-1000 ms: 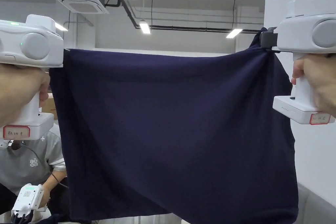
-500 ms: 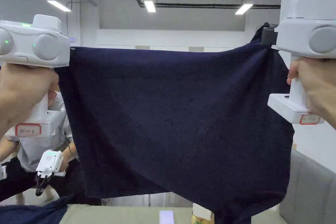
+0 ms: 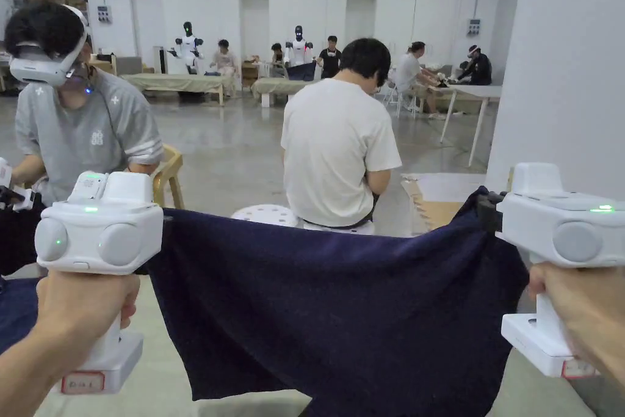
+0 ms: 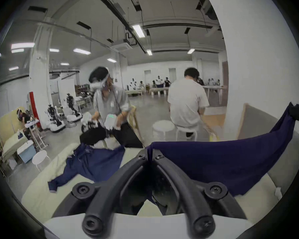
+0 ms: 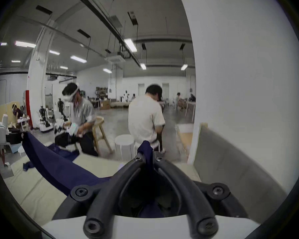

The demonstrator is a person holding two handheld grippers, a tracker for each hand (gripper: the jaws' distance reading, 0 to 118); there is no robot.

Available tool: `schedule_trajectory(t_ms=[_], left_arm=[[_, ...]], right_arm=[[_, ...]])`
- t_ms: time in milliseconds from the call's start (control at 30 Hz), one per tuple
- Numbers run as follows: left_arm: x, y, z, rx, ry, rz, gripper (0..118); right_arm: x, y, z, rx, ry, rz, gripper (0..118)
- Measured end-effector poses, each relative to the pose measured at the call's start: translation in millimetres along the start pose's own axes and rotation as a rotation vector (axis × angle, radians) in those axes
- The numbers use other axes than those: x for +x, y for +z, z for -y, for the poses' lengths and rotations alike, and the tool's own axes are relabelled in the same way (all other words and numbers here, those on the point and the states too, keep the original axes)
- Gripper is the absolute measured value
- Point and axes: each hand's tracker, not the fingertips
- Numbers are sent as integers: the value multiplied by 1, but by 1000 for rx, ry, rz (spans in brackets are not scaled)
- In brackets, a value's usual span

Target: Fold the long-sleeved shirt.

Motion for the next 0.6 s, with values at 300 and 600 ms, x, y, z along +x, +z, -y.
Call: schedule_trajectory(t_ms=[300,600], left_arm=[[-13,82,143,-123,-114,72,6],[-37,183,294,-341,16,126,6]], right_arm=[[21,89,124,-172,38,-75,3],[-1,216,293,-365,61,-138,3]])
